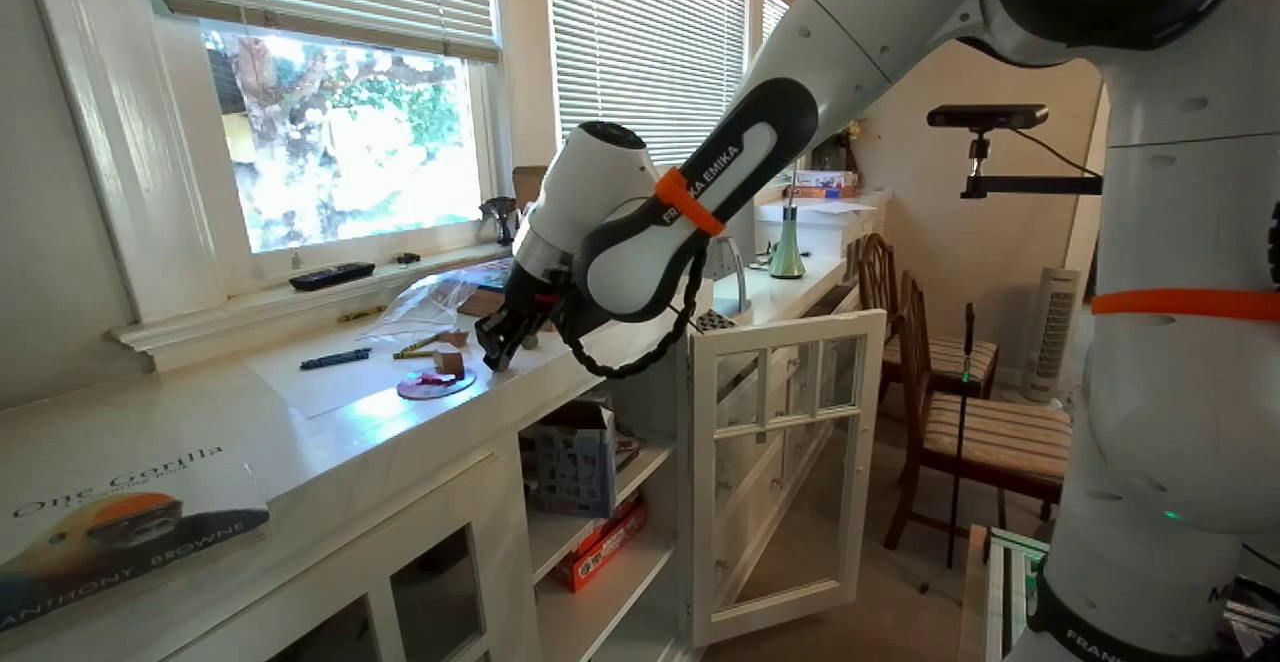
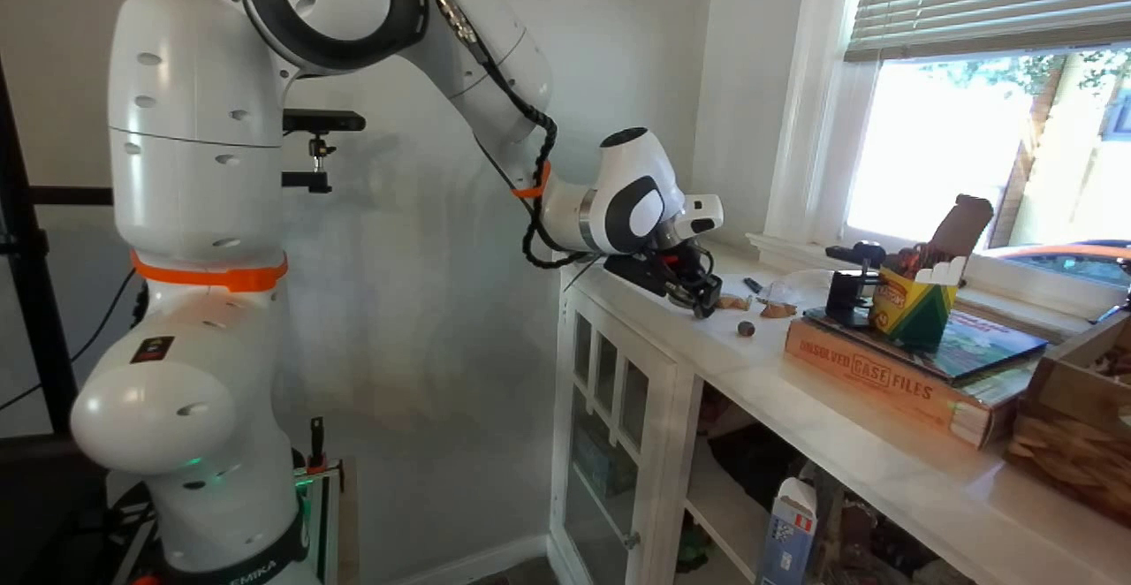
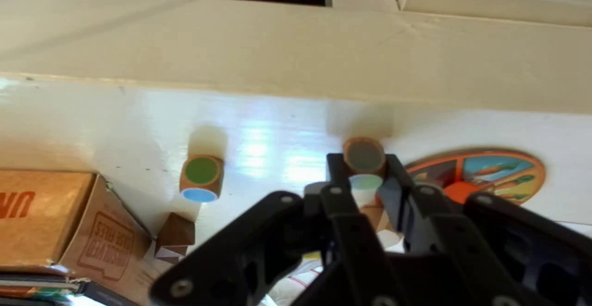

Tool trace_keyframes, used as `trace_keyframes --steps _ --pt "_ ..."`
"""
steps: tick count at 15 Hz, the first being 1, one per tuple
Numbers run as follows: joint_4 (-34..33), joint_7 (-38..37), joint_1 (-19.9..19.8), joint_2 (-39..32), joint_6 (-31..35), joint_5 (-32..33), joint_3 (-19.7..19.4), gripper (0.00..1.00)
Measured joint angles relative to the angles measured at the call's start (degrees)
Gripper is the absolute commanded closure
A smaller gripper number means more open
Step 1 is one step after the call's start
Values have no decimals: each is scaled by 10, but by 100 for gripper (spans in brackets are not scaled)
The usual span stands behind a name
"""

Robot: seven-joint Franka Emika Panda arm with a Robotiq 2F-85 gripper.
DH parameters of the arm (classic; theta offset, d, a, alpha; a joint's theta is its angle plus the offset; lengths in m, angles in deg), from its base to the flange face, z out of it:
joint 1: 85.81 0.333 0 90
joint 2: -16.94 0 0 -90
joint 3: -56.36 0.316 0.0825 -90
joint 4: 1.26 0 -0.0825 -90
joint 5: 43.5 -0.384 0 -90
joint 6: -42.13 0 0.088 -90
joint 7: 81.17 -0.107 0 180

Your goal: Move the stones on the counter

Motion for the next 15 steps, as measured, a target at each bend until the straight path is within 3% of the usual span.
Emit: trace_keyframes --steps 15 --pt "1 114 24 101 -162 -33 -51 94"
